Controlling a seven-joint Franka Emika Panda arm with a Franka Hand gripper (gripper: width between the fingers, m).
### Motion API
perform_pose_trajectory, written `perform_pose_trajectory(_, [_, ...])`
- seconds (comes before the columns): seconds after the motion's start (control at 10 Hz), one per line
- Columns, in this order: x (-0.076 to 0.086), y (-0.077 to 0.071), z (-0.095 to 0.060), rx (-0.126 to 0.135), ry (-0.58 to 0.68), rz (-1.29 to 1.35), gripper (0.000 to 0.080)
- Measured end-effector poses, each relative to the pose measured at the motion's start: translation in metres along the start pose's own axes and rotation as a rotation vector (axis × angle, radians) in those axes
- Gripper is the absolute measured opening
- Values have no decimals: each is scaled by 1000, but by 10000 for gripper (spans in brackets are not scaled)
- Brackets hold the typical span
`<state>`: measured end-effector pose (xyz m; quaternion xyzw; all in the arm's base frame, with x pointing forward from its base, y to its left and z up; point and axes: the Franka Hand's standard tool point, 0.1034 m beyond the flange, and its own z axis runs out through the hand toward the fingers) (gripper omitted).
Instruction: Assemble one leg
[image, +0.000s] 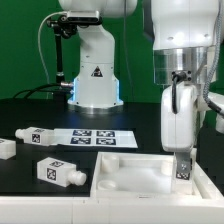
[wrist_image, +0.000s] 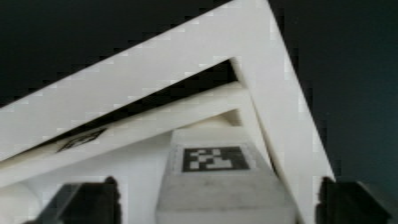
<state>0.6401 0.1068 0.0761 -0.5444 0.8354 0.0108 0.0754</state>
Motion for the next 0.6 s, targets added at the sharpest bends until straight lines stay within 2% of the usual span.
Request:
perform_pose_trajectory(0.1, [-11,-1,-15,14,-19,-22,633])
perform_pose_trajectory(0.2, [-18,-3,-29,25,-36,-45,633])
perform_pose_trajectory(0.3, [-21,-5,-37,34,-45,-49,645])
perform_pose_trajectory(0.4, [-18,-3,-31,28,-38,-48,645])
perform_pose_trajectory(0.6, [-18,-2,-30,26,-36,-49,649])
